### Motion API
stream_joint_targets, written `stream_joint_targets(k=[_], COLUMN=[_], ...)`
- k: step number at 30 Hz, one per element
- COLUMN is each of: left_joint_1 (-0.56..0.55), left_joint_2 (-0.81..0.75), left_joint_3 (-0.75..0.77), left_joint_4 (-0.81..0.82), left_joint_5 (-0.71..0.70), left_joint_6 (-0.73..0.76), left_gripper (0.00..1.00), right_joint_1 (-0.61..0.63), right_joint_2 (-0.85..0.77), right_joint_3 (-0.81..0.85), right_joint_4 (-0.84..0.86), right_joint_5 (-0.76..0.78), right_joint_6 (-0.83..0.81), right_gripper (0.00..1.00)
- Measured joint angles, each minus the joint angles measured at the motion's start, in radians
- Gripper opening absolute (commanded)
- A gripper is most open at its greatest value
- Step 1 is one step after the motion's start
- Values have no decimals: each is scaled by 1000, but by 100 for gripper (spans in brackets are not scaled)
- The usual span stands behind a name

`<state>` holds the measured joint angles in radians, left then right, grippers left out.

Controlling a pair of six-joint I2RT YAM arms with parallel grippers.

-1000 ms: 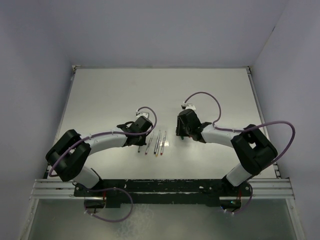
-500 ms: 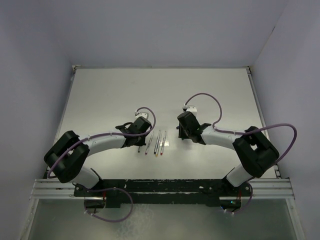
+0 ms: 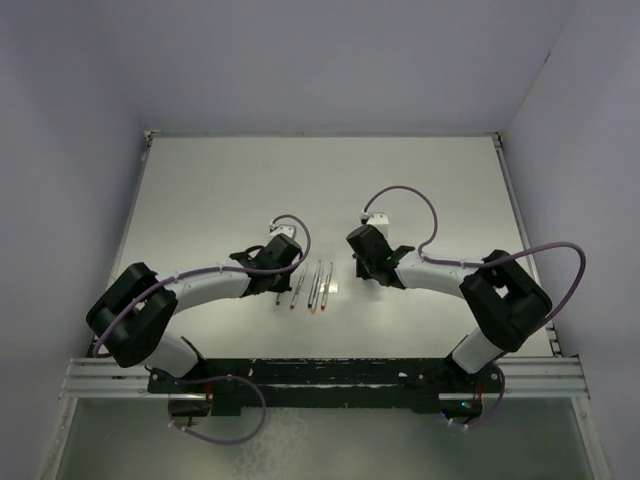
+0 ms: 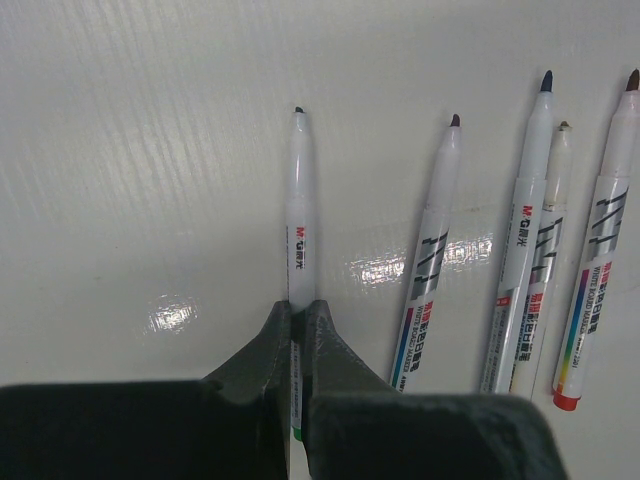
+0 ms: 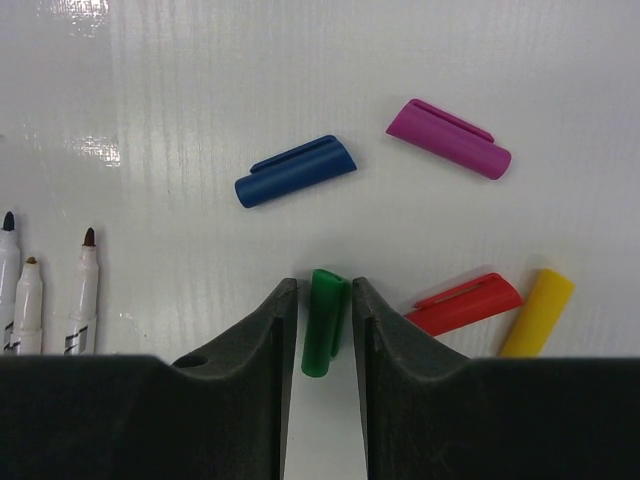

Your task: Insert the pens into the pen caps

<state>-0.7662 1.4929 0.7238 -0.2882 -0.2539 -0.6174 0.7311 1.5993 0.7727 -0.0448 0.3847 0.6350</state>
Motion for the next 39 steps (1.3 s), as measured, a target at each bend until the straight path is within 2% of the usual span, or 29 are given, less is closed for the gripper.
stream_joint_targets(k=[14,17,21,22,39], left_joint_1=[0,0,0,0,0], left_joint_2=[-2,-2,-2,-2,-46], left_joint_3=[-2,-2,-2,-2,-29], left_joint_4=[3,3,3,3,-13], left_joint_5=[1,1,1,1,9], left_joint_6=[0,0,0,0,5], left_gripper=[0,0,0,0,0], right_joint_1=[43,43,43,43,50], right_joint_2=[6,6,6,6,-26], right_joint_3=[9,9,8,7,9], right_joint_4=[-25,-26,-31,-31,-37], right_joint_5=[18,18,18,18,-22], right_joint_6=[57,63,70,75,40], right_gripper=[30,23,2,0,0])
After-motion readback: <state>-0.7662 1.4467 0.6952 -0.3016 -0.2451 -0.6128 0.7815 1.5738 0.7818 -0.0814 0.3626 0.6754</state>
